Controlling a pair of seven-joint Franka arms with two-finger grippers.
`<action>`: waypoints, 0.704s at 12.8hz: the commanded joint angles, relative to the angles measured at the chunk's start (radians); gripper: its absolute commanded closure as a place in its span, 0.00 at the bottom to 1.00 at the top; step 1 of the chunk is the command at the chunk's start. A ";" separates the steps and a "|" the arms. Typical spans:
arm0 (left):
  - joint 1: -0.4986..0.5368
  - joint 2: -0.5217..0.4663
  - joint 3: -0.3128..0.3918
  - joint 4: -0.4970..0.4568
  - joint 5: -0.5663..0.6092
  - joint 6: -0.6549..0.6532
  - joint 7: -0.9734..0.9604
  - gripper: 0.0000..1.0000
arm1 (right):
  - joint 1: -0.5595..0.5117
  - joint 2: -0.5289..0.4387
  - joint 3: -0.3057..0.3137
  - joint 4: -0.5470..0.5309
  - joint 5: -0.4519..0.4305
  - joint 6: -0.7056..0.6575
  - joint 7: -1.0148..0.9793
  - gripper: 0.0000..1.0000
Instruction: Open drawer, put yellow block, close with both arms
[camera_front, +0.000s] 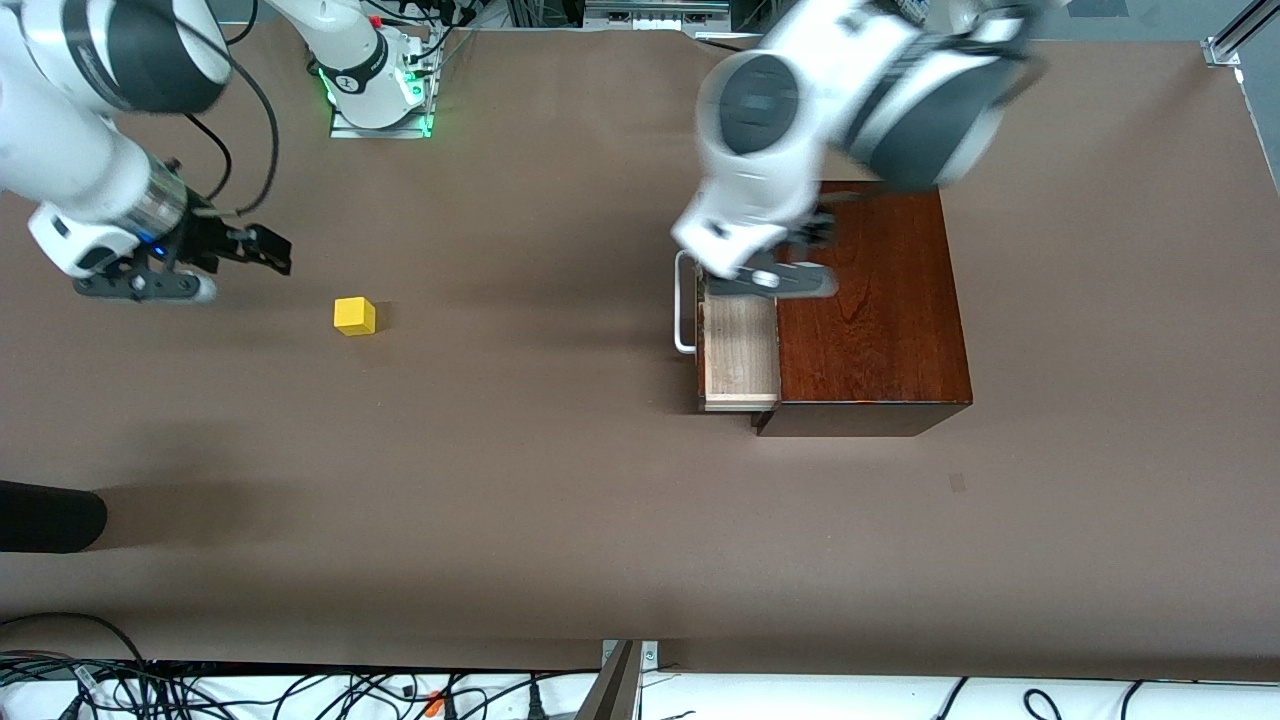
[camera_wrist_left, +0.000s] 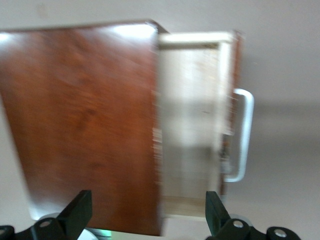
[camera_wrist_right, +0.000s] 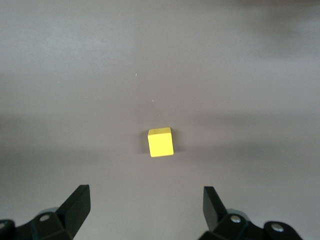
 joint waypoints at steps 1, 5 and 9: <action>0.103 -0.075 -0.009 -0.027 -0.031 -0.048 0.113 0.00 | -0.005 0.020 0.003 -0.151 0.017 0.202 0.009 0.00; 0.284 -0.155 -0.009 -0.027 -0.029 -0.105 0.330 0.00 | -0.006 0.103 0.003 -0.356 0.017 0.546 0.009 0.00; 0.404 -0.183 0.025 -0.052 -0.042 -0.091 0.597 0.00 | -0.006 0.239 0.003 -0.399 0.015 0.736 0.006 0.00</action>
